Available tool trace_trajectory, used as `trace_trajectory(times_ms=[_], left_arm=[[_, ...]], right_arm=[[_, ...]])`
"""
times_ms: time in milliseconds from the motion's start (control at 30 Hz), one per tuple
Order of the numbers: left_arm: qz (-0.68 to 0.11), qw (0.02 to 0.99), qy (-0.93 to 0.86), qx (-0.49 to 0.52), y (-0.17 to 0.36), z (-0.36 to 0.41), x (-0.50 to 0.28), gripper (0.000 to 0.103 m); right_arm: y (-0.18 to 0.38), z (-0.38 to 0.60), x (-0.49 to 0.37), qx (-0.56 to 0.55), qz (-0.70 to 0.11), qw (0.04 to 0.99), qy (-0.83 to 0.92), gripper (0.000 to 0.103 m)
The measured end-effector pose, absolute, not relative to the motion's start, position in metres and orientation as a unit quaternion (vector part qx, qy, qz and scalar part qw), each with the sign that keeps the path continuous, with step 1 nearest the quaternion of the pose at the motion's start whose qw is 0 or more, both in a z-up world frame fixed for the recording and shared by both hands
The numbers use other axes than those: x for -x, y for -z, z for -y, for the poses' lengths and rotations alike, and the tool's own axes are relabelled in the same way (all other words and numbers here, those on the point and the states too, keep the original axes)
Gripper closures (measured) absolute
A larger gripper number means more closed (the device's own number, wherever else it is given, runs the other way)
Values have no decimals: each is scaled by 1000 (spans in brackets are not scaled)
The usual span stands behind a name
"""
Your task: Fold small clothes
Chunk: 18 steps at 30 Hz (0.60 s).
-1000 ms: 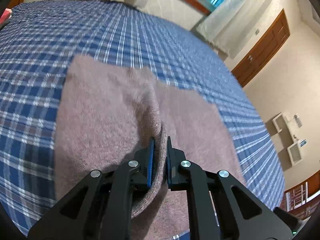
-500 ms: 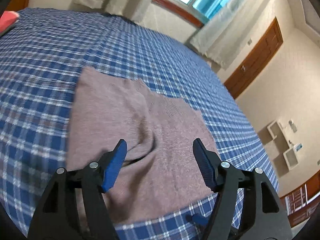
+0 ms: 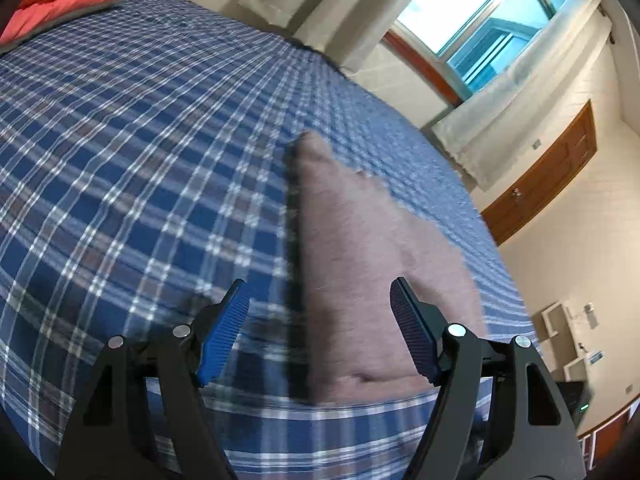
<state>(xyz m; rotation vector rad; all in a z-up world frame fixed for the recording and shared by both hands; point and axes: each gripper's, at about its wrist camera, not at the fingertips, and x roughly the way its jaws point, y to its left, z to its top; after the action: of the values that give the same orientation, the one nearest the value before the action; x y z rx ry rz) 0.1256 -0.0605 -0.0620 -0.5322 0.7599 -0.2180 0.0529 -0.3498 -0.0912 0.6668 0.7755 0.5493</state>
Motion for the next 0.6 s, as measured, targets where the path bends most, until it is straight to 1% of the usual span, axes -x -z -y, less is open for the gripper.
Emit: trace_trajectory(times_ms=[200, 400, 467, 533, 600], left_arm=[[-376, 888, 102, 243, 84, 58, -124, 31], [-358, 885, 121, 271, 95, 48, -118, 29], [-351, 888, 125, 271, 97, 48, -116, 29], [-350, 887, 131, 270, 97, 49, -115, 24], [-349, 889, 134, 265, 97, 51, -115, 23]], right_arm=[[81, 361, -66, -386, -377, 794, -281, 18], [63, 368, -103, -403, -377, 788, -274, 18], [64, 365, -128, -391, -398, 788, -261, 18], [70, 359, -150, -381, -421, 783, -252, 18], [77, 351, -172, -375, -447, 771, -254, 18]])
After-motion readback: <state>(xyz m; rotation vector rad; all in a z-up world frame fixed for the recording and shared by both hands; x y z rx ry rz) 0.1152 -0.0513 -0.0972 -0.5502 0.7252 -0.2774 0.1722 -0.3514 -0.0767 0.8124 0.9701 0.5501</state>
